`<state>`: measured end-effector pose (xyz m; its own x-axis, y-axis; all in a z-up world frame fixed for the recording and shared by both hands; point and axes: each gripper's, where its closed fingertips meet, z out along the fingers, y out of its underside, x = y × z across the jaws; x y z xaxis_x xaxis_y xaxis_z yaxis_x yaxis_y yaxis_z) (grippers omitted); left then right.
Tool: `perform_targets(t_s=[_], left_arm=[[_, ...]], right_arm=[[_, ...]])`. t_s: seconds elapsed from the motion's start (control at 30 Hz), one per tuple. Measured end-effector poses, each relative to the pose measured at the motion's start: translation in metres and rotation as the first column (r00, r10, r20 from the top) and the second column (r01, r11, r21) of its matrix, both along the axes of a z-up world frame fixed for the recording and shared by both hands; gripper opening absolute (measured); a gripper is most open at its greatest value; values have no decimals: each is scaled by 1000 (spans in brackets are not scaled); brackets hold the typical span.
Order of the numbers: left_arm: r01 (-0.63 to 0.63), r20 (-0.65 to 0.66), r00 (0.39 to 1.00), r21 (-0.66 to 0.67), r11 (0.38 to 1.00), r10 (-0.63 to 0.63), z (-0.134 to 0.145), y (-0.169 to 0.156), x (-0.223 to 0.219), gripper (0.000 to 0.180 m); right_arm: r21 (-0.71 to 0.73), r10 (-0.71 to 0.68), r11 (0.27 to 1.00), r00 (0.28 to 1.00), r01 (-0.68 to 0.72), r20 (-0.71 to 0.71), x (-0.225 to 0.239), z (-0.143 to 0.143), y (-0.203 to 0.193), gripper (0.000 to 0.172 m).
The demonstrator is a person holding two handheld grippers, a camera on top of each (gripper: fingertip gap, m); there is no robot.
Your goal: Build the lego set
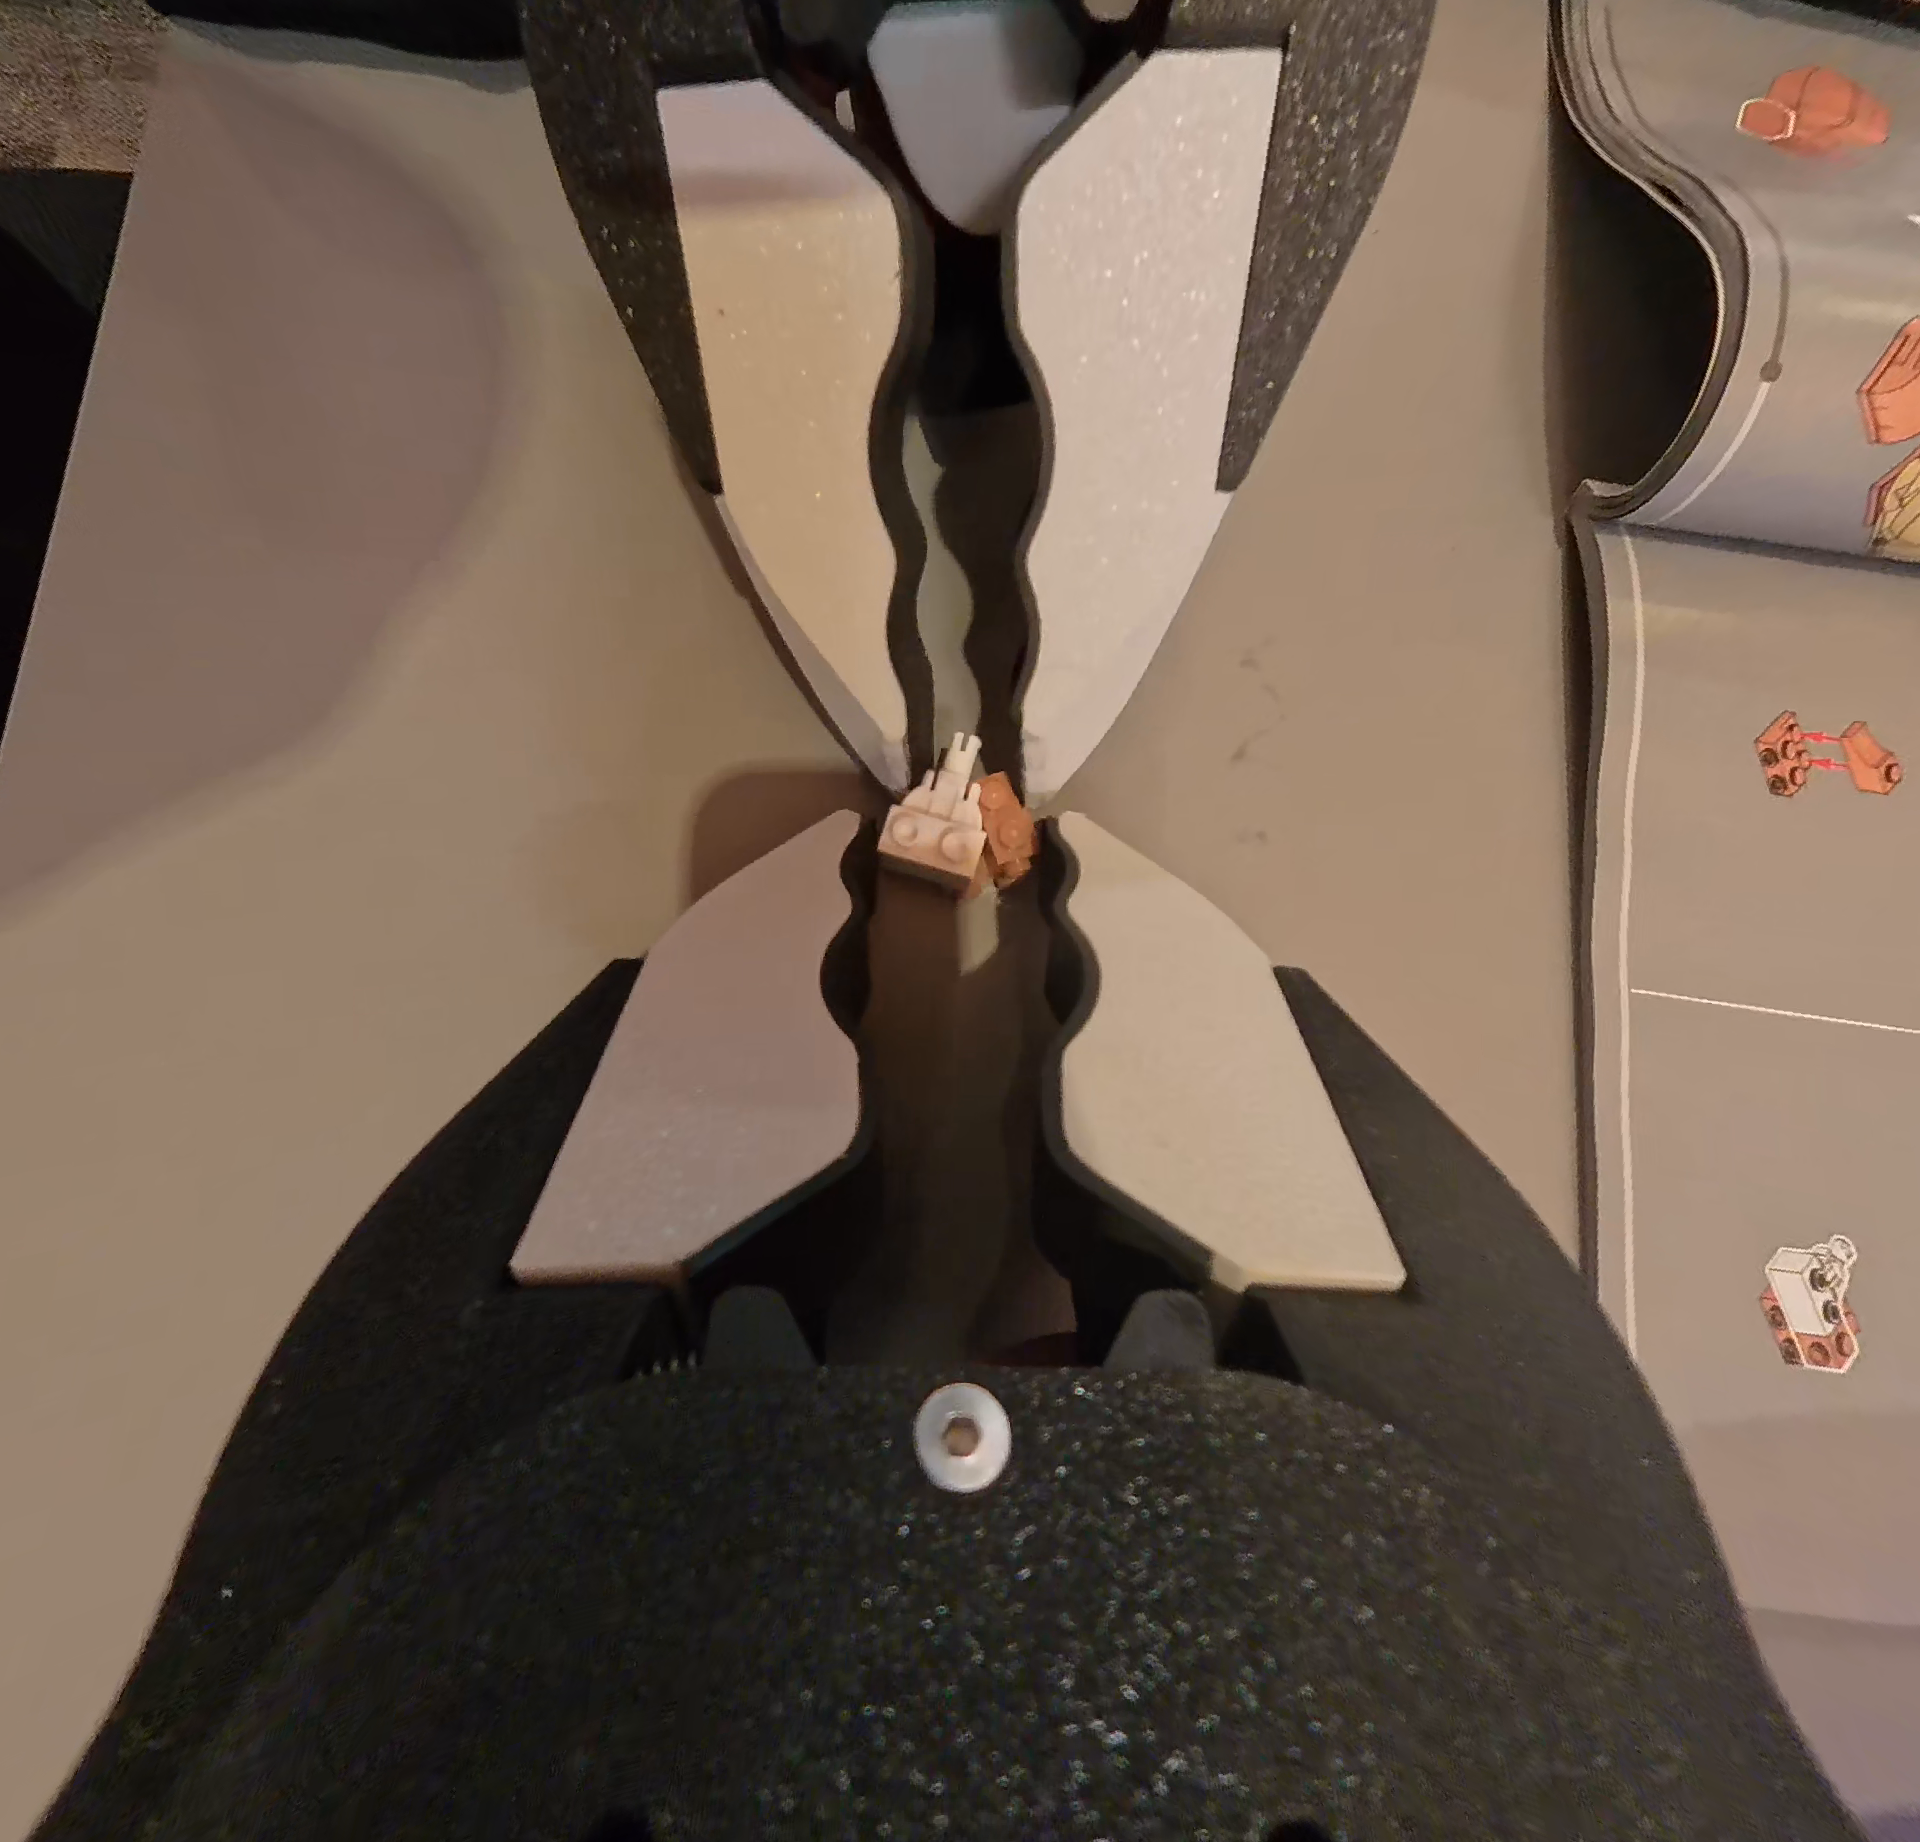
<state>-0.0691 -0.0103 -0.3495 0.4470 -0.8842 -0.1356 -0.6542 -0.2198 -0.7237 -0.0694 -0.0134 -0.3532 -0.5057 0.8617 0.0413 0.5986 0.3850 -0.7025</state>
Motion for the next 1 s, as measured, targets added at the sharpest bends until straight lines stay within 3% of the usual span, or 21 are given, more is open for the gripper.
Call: perform_targets(t_s=[0.1,0.13,0.47,0.83,1.0], left_arm=[[0,1,1000,-1,1000,0,0,0,0,14],[4,-2,1000,-3,1000,-4,0,-1,0,4],[18,-11,1000,11,1000,-18,-1,-3,0,4],[17,-49,999,19,1000,-16,-2,-7,-1,14],[-13,-42,999,48,999,15,4,-5,-4,17]], right_arm=[[-4,16,1000,1000,-16,6,3,0,-1,35],[-7,22,1000,1000,-22,9,4,0,-1,36],[1,43,999,999,-43,6,7,0,1,36],[47,158,987,987,-157,-38,10,2,1,37],[99,144,985,989,-139,-40,17,2,10,37]])
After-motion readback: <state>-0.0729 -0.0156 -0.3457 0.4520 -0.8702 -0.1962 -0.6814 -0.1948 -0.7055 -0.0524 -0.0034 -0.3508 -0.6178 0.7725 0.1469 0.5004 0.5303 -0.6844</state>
